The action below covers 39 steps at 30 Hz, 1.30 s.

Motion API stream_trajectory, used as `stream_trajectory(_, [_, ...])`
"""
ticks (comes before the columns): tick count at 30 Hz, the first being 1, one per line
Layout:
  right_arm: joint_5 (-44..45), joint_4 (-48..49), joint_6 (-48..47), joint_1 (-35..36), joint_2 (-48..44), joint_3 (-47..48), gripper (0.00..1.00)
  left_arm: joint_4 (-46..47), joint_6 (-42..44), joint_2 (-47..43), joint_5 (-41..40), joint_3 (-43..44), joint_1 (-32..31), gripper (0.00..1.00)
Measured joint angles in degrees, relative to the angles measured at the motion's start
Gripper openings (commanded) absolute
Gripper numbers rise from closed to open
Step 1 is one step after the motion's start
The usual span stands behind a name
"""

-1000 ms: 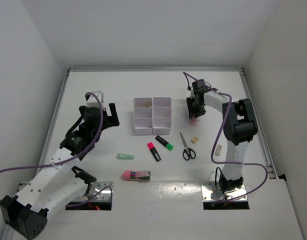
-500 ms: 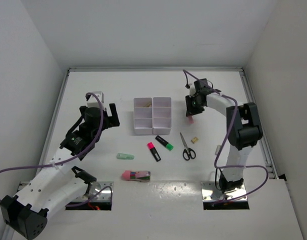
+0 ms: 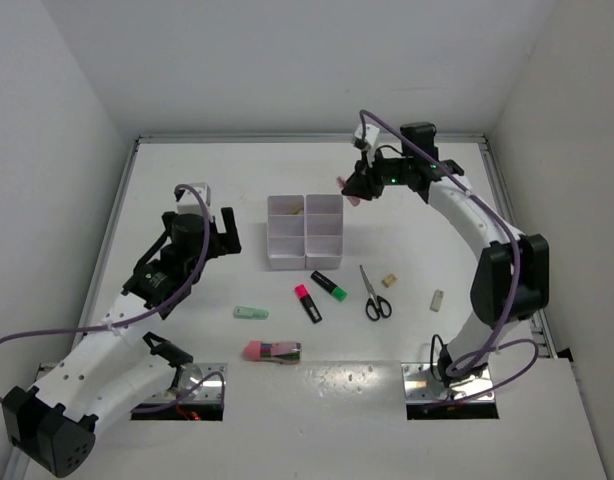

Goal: Sort the stationery into containers
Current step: Place the stationery in the storage box.

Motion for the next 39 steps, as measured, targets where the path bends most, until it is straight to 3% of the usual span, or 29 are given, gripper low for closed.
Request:
stream_trajectory(5, [-4.92, -5.29, -12.09, 2.97, 8.59, 9.55, 0.01, 0.00, 0.00, 0.20, 0.17, -0.02, 0.00, 0.99])
stream_trajectory(14, [-4.02, -12.90, -33.00, 7.08, 12.22, 16.87, 0.00, -0.02, 0.15, 0.66, 0.15, -0.02, 0.00, 0.99])
stream_trajectory(24, [2.58, -15.54, -45.55, 10.54, 14.25, 15.67, 0.01, -0.02, 0.15, 1.27, 0.20, -0.02, 0.00, 0.99])
stream_trajectory(31, [6.03, -15.56, -47.15, 11.39, 16.61, 15.02, 0.15, 0.00, 0.15, 1.29, 0.20, -0.02, 0.00, 0.99])
stream_trajectory(36, [7.34, -15.21, -47.39, 11.50, 17.20, 14.27, 0.40, 0.00, 0.15, 1.29, 0.42, -0.02, 0.00, 0.99])
stream_trajectory(39, [7.78, -14.71, -47.69, 11.50, 17.20, 13.49, 0.43, 0.00, 0.35, 1.29, 0.85, -0.02, 0.00, 0.95])
